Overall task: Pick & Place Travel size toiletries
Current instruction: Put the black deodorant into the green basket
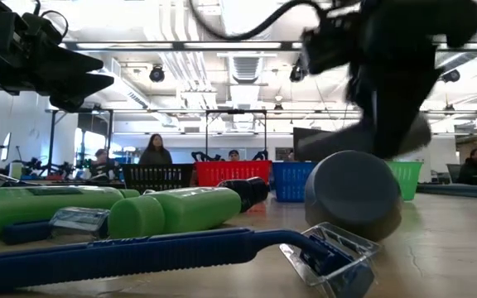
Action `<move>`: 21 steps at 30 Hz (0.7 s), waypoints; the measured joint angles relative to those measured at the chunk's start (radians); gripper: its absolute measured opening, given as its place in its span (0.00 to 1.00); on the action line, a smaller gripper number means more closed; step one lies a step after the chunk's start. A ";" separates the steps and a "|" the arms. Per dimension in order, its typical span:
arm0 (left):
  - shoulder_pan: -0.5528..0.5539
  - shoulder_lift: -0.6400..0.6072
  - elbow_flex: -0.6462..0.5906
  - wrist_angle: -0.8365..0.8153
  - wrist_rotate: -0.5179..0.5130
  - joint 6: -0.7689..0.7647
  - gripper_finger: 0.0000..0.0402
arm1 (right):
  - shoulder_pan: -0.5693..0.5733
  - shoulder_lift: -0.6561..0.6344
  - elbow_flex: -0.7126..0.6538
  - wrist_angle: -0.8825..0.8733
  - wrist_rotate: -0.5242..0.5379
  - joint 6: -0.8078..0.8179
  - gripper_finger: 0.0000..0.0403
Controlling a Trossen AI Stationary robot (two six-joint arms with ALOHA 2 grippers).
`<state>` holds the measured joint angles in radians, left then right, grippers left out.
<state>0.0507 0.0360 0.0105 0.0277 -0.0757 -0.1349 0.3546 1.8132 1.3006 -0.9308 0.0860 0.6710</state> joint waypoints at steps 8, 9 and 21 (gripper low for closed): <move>0.000 0.000 0.000 0.000 0.001 0.000 0.58 | -0.050 -0.297 -0.066 -0.219 0.073 0.541 0.49; 0.000 0.000 0.000 0.000 0.001 0.000 0.58 | -0.064 -0.336 -0.086 -0.217 0.078 0.595 0.49; 0.000 0.000 0.000 0.001 0.001 0.000 0.58 | -0.294 -0.593 -0.368 -0.012 -0.001 0.702 0.49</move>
<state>0.0509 0.0360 0.0105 0.0284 -0.0746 -0.1350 0.0610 1.2199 0.9327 -0.9424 0.0852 1.3727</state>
